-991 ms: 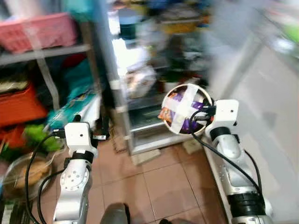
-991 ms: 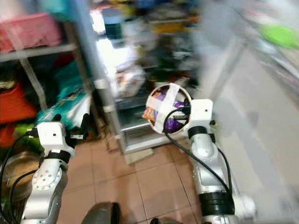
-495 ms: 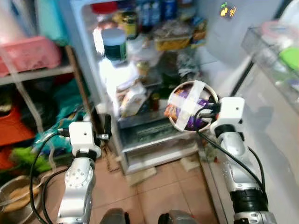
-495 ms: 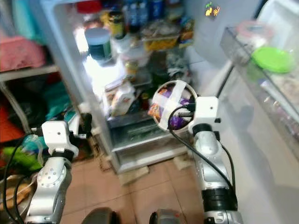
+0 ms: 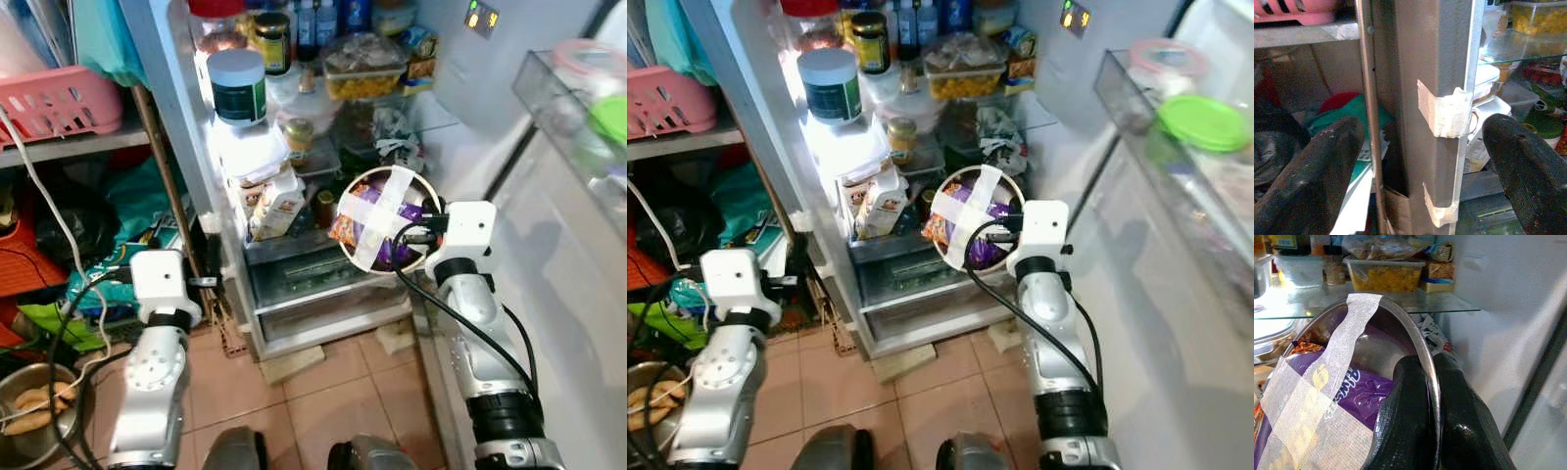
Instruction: Restocking fridge
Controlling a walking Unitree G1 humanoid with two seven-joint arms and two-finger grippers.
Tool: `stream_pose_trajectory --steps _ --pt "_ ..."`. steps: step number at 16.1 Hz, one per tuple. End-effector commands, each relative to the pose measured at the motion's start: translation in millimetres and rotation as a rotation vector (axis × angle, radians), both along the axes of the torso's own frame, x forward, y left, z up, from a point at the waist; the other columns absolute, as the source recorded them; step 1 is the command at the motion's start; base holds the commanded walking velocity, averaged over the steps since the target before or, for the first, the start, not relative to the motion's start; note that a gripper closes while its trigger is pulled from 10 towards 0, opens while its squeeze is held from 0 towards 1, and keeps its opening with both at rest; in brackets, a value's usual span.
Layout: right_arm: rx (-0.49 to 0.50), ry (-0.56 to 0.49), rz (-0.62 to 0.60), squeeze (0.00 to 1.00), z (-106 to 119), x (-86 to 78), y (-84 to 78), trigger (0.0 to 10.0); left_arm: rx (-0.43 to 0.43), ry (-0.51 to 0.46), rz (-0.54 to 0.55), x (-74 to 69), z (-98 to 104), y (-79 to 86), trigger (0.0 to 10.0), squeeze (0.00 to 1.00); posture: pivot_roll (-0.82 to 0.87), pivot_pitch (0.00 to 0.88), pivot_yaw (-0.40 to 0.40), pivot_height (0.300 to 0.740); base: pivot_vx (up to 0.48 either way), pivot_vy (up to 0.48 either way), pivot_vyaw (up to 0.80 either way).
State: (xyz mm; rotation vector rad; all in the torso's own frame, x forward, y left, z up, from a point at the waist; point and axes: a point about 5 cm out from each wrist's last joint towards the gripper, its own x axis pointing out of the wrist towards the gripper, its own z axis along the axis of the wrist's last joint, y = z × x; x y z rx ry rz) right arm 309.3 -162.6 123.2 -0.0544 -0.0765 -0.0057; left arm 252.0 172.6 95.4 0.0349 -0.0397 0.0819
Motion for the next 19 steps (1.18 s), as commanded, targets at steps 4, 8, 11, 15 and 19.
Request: stream_pose_trajectory --steps 4,8,11,15,19 --pt "-0.004 -0.028 -0.015 0.00 5 1.9 -6.1 10.0 -0.003 0.020 0.000 -0.4 -4 -0.2 10.0 0.00 0.07 0.087 0.001 0.740 0.000 -0.471 0.00" --pt "-0.001 -0.026 -0.013 0.00 3 1.6 -5.2 10.0 0.000 0.022 0.008 0.5 -4 0.7 10.0 0.00 0.07 0.086 0.004 0.740 0.000 -0.218 0.00" --pt "-0.002 -0.026 -0.013 0.00 3 2.0 -5.7 10.0 0.003 0.022 0.015 1.2 -4 1.4 10.0 0.00 0.07 0.084 0.003 0.740 0.000 0.000 0.00" --pt "0.003 -0.028 -0.005 0.00 3 3.3 -4.6 10.0 0.000 0.016 0.029 2.3 -3 2.9 10.0 0.00 0.07 0.085 0.004 0.740 0.000 0.000 0.00" --pt "0.031 -0.016 0.080 0.00 0 0.4 9.1 10.0 -0.011 0.005 0.020 1.9 -2 2.4 10.0 0.00 0.07 0.087 0.004 0.740 0.000 0.000 0.00"
